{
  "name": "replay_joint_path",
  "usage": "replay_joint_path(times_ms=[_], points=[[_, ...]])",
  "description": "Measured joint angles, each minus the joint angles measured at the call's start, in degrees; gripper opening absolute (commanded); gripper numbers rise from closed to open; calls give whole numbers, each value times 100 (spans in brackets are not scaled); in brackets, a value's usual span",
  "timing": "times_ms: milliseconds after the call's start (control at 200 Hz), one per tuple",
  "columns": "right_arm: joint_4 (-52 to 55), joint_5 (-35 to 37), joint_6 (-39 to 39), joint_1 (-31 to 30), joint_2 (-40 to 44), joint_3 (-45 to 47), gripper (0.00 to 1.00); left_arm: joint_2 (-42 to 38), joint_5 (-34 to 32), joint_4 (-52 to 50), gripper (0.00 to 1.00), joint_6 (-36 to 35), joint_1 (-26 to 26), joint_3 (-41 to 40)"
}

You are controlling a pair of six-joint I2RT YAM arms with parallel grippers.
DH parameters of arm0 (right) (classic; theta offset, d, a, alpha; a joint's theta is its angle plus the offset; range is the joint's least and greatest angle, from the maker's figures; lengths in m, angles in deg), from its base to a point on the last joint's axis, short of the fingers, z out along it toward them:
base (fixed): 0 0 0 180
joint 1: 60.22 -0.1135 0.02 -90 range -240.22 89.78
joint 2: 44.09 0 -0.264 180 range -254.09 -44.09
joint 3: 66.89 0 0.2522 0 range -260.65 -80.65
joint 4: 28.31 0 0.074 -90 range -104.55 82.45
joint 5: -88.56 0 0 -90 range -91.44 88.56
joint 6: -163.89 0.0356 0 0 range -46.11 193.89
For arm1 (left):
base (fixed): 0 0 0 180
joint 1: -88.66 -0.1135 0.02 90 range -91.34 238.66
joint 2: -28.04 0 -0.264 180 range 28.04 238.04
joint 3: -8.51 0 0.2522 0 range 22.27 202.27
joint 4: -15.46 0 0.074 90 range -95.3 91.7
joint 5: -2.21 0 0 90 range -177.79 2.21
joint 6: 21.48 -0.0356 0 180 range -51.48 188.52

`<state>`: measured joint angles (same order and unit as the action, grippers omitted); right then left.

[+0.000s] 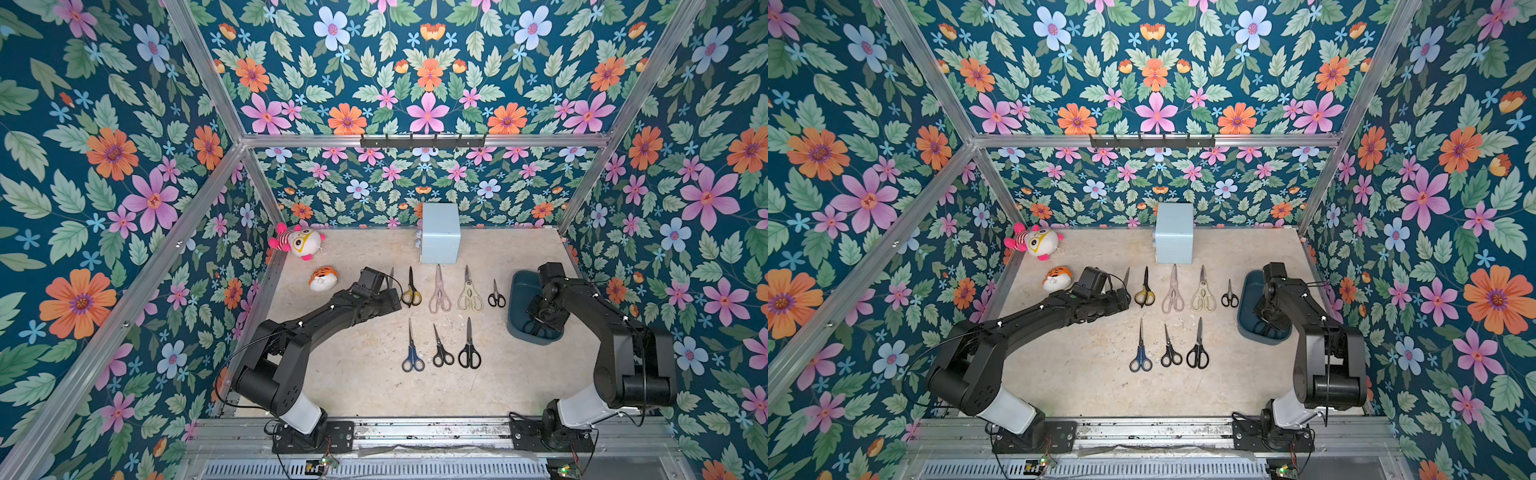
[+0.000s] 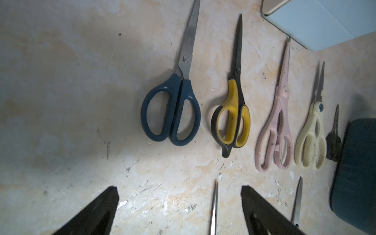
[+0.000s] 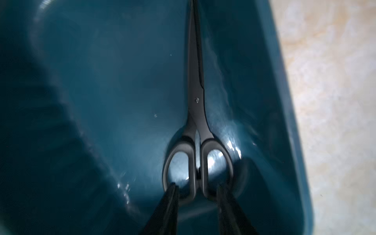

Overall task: Take the scissors out of the storage box
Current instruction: Pick up the scissors from the storage box.

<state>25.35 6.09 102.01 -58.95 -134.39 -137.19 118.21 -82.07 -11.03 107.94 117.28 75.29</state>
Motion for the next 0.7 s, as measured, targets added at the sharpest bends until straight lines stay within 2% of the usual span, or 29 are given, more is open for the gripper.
replay_joint_path(times_ms=[405,700], points=[[-688,-9,-184,66,-520,223,37,-579,-437,-79,99,-33,-284,-284],[-1215,-105,-645,66,-835,-168,36,-640,-472,-125,99,59,-352,-317]])
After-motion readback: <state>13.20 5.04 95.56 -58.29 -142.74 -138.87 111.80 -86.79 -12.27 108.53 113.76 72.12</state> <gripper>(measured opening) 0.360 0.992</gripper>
